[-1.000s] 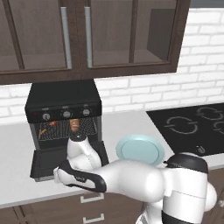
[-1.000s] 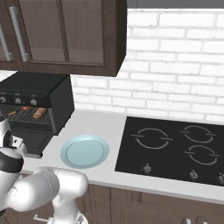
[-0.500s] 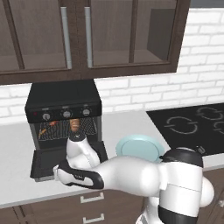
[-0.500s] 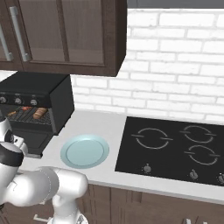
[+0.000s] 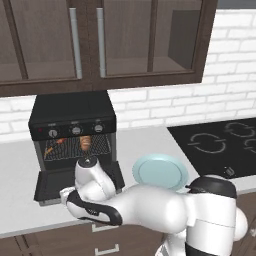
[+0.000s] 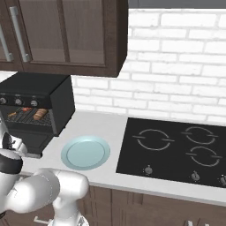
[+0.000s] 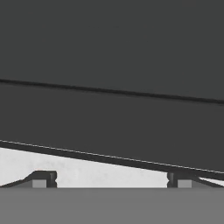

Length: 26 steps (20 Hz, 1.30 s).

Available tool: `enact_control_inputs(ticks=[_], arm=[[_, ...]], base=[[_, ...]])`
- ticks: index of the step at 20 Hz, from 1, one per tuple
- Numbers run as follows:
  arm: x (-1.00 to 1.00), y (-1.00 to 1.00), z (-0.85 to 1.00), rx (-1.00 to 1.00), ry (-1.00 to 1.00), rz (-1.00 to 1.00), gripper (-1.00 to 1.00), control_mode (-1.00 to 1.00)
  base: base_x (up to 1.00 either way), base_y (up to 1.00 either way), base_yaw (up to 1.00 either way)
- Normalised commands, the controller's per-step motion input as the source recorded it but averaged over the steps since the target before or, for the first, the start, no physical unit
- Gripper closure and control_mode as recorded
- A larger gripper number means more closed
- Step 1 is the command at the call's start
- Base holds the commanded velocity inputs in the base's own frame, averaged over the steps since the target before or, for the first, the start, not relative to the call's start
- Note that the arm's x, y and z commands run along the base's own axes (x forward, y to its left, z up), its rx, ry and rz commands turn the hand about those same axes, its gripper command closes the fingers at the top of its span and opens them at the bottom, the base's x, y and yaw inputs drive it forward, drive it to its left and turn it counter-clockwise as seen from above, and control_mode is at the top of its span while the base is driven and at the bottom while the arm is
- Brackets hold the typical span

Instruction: Pick up the kebab skewer and baguette bread, and place them inside the toaster oven. Close the toaster oven door and start by setting the timer.

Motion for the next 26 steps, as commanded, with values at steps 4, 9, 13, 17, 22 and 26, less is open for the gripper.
enact_control_inputs(ticks=[4,9,13,17,22,26], arm=[[0.52,-0.34,0.27,0.0,-0.24,0.0,-1.0,-1.0],[0.55,-0.32,0.3,0.0,-0.25,0.0,-1.0,-1.0],[0.71,-0.33,0.31,0.0,-0.2,0.0,-1.0,-1.0],[0.75,-0.28,0.36,0.0,-0.18,0.0,-1.0,-1.0],[0.65,-0.32,0.37,0.0,-0.17,0.0,-1.0,-1.0],[0.53,-0.38,0.14,0.0,-0.15,0.0,-1.0,-1.0]], base=[[0.0,0.0,0.0],[0.0,0.0,0.0],[0.0,0.0,0.0],[0.0,0.0,0.0],[0.0,0.0,0.0],[0.0,0.0,0.0]])
